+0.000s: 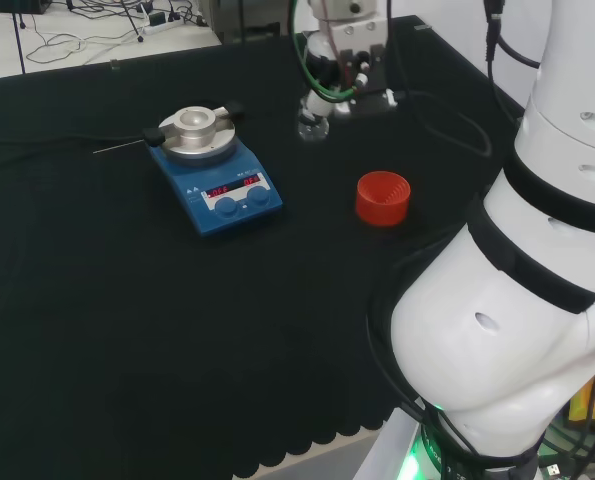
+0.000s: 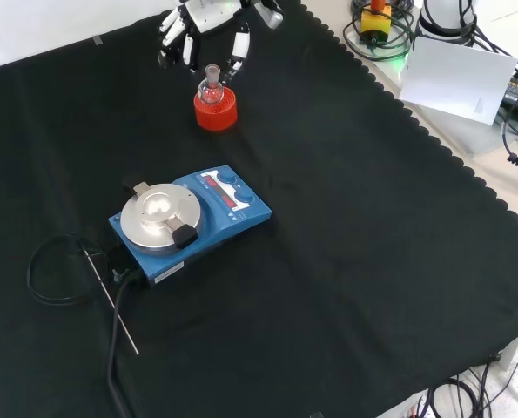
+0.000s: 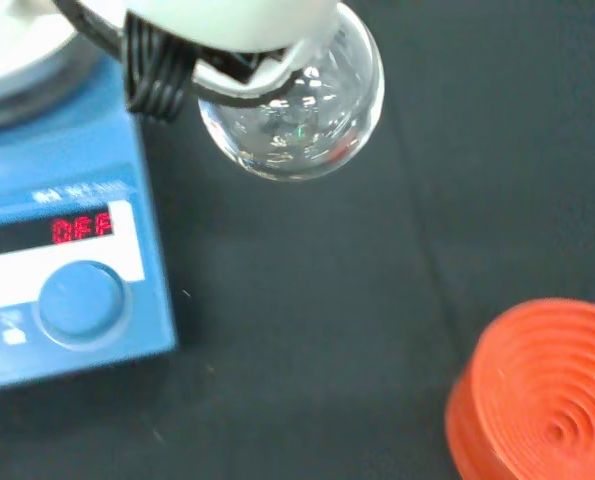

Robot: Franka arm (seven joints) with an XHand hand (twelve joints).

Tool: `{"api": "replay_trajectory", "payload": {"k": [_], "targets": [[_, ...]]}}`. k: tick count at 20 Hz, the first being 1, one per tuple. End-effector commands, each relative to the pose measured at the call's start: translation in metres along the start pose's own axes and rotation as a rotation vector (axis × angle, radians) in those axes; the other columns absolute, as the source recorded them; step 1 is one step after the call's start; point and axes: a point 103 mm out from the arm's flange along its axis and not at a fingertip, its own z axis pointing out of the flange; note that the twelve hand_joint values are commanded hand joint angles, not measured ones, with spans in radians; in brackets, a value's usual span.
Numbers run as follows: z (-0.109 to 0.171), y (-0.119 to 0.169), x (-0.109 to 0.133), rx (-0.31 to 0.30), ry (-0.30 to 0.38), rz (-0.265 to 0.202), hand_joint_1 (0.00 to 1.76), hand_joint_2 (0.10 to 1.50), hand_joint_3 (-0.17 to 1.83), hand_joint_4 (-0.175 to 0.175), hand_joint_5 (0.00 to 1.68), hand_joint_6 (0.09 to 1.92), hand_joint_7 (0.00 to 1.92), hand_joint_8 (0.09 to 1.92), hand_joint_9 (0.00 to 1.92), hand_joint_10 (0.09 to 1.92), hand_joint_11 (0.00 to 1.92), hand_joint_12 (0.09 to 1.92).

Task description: Place the round-bottom flask on the heater.

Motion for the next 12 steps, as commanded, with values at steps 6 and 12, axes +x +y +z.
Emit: {"api": "replay_trajectory", "payload": {"k": [6,12], "targets": [[-0.055,0.063,0.055,-0.068,-0.049,-0.029,1.09,0.67,0.76,0.175,1.14,0.94,0.3,0.69,0.57,0.63,0.37,1.34],[-0.065,0.099,0.068,-0.067,-0.048,-0.08,1.09,0.66,0.76,0.175,1.14,0.94,0.3,0.69,0.57,0.63,0.38,1.34]]}}
